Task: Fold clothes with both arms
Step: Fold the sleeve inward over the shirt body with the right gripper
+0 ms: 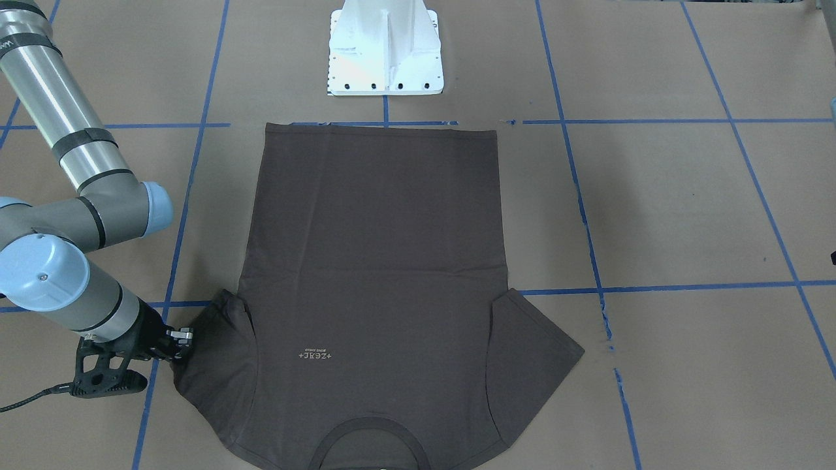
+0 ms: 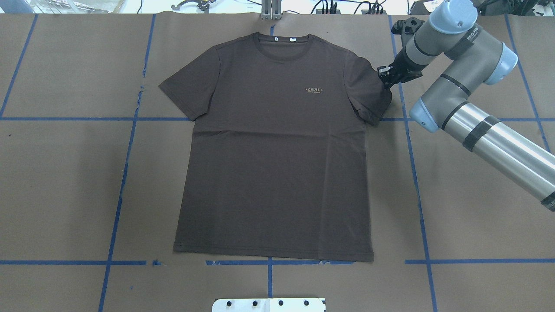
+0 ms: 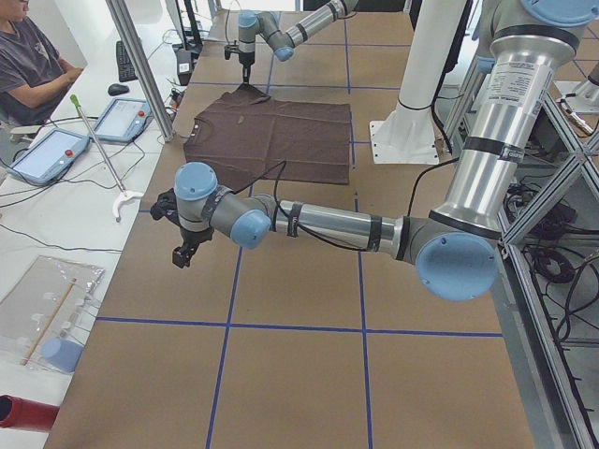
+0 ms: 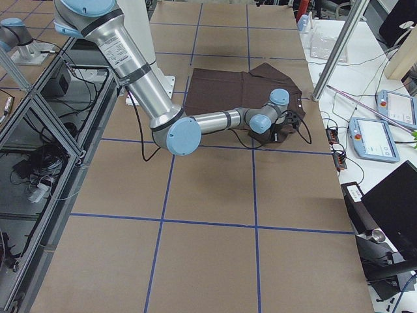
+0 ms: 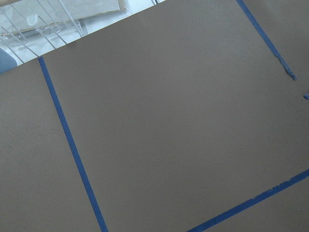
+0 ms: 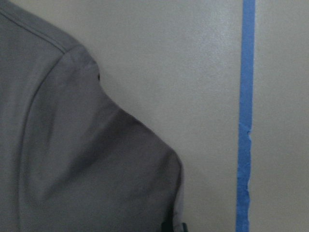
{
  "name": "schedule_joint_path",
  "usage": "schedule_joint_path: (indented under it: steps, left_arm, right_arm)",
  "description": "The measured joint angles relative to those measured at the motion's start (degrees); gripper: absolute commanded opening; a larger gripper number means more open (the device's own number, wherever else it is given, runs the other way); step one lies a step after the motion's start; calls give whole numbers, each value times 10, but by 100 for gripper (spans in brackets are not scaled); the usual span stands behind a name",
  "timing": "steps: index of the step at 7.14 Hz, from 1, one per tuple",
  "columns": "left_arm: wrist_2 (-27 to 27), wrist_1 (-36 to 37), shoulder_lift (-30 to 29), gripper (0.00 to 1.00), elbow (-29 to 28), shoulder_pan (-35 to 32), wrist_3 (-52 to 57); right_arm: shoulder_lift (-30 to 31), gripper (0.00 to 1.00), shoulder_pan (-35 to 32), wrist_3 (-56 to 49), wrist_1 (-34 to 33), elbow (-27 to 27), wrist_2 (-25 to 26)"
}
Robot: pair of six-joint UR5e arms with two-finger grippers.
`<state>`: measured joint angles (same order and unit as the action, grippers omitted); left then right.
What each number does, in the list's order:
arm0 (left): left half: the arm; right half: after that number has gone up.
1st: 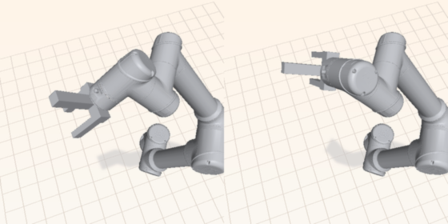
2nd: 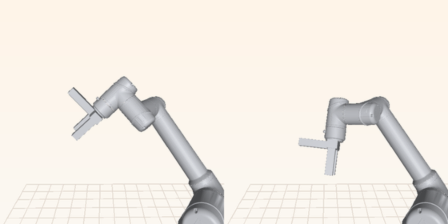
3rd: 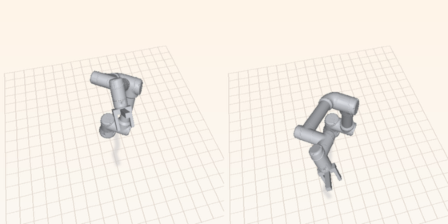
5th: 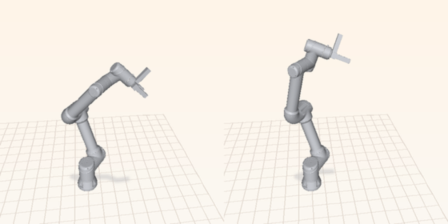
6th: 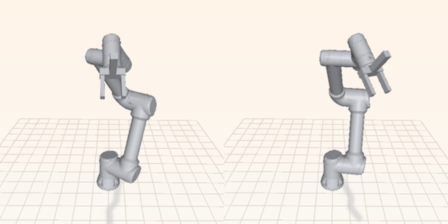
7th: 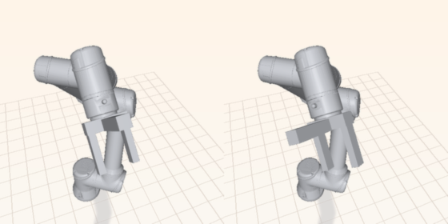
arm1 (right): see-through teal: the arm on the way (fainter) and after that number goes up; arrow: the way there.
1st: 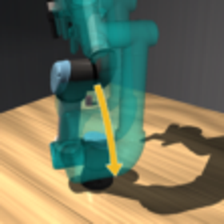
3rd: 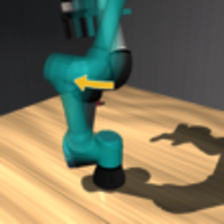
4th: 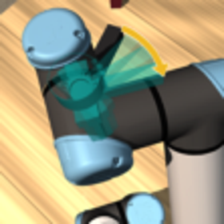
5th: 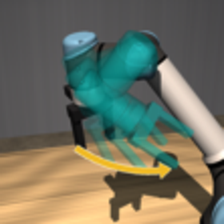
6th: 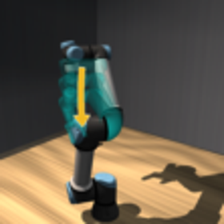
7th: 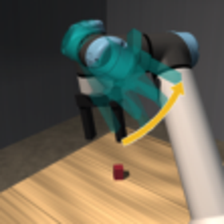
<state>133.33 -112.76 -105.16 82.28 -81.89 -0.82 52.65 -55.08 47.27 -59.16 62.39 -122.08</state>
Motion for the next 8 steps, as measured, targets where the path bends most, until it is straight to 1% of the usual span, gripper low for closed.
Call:
schedule_joint_path:
  steps: [2, 3, 5, 6, 7, 8]
  left_arm:
    - [0, 0, -1, 100, -1, 0, 0]
    - [0, 0, -1, 100, -2, 0, 0]
    - [0, 0, -1, 100, -2, 0, 0]
    - [0, 0, -1, 100, -2, 0, -1]
    - [0, 0, -2, 100, -2, 0, -1]
    - [0, 0, -2, 100, -2, 0, -2]
  right_arm:
    - [-37, 0, 4, 14, -48, 33, -2]
    - [-58, 0, 16, 31, -58, 39, 7]
    - [-102, 0, 55, 67, -65, 27, 65]
    - [-124, 0, 76, 75, -64, 7, 101]
    - [-139, 99, 90, 78, -63, -10, 125]
    - [-145, 100, 97, 80, -61, -18, 135]
